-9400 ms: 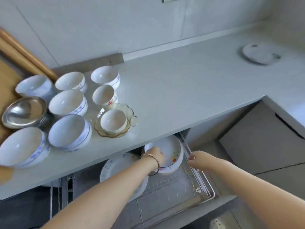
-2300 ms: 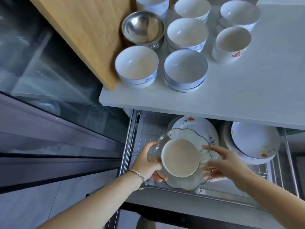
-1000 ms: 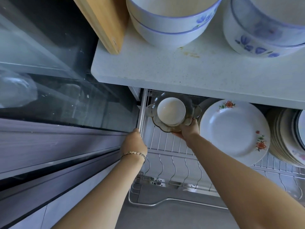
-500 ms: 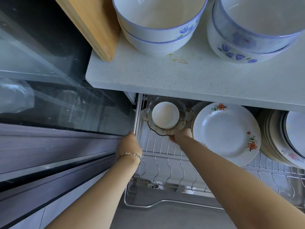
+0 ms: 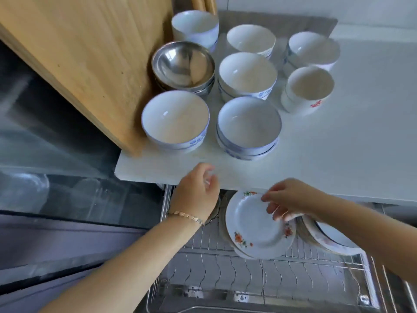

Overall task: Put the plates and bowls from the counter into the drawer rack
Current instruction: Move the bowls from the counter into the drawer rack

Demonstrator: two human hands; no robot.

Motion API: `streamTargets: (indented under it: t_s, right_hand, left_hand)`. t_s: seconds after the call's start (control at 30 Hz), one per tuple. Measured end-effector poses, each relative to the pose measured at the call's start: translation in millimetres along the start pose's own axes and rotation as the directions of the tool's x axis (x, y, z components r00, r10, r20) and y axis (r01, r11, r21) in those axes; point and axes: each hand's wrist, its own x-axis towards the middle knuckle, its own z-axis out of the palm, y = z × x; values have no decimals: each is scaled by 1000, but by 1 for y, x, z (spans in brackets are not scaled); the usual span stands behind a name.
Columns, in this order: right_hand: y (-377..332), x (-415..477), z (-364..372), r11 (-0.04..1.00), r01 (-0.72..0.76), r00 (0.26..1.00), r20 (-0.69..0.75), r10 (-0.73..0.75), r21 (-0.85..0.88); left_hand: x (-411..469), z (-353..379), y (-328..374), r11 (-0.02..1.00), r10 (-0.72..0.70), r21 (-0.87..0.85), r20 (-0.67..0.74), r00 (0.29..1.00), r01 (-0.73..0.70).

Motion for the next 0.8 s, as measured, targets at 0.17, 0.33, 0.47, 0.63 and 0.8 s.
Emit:
streamTargets:
  t_s: [0.17, 0.33, 0.47, 0.63, 0.8]
  right_hand:
    - [-44, -4, -54, 968, 125, 978, -192, -83, 217]
    - [-54, 38, -52, 903, 176, 980, -156, -123, 392]
    - [-41, 47, -43, 843, 250, 958, -250, -143, 476]
    - [0, 20, -39, 866, 250, 948, -291, -127, 434]
    - [52, -36, -36, 876, 210, 959, -265, -98, 435]
  left_hand:
    - [45, 0, 65, 888, -247, -378, 85, 965, 260]
    - [75, 19, 64, 699, -378, -507, 336, 863, 504]
    - [82, 24, 56, 706, -336, -529, 335, 880, 471]
    - [50, 26, 59, 780, -307, -398, 429, 850, 483]
    - [0, 30, 76, 808, -291, -287, 565, 772, 515]
